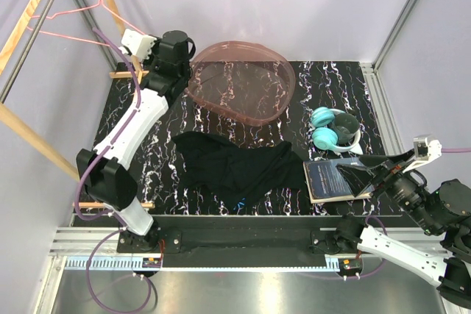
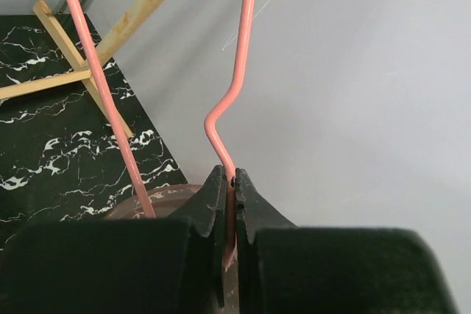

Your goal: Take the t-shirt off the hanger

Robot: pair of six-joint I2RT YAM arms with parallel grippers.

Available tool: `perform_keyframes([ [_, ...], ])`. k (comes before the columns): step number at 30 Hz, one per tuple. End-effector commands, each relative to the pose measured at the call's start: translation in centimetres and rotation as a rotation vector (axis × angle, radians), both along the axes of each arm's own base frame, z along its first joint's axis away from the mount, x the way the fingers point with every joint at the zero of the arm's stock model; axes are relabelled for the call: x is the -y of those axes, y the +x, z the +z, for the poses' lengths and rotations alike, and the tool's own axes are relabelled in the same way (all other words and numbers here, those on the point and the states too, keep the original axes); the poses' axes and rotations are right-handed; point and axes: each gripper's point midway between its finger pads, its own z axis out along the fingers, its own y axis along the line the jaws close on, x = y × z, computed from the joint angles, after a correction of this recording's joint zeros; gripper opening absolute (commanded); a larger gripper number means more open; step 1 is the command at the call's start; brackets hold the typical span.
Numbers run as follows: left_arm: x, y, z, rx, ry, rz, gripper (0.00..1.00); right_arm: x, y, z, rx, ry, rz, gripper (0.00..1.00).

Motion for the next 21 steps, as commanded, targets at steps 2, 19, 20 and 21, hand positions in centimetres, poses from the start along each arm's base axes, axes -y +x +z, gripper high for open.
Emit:
perform_keyframes([
  [2,-1.0,0.1,3.1,0.095,-0.044,0.046,0.0,1.2,0.1,0.8,0.021,0.001,-0.043,1.0],
  [19,-2.2,1.7,4.2,0.094,-0.013,0.056,0.0,0.9,0.4,0.6,0.019,-0.009,-0.045,1.0],
  [20,-2.2,1.8,3.9,0.083,-0.012,0.058,0.0,1.0,0.4,0.7,0.02,-0.006,-0.047,1.0],
  [21,-2.2,1.7,3.9,0.084,-0.016,0.058,0.0,1.0,0.4,0.7,0.019,-0.006,-0.05,1.0],
])
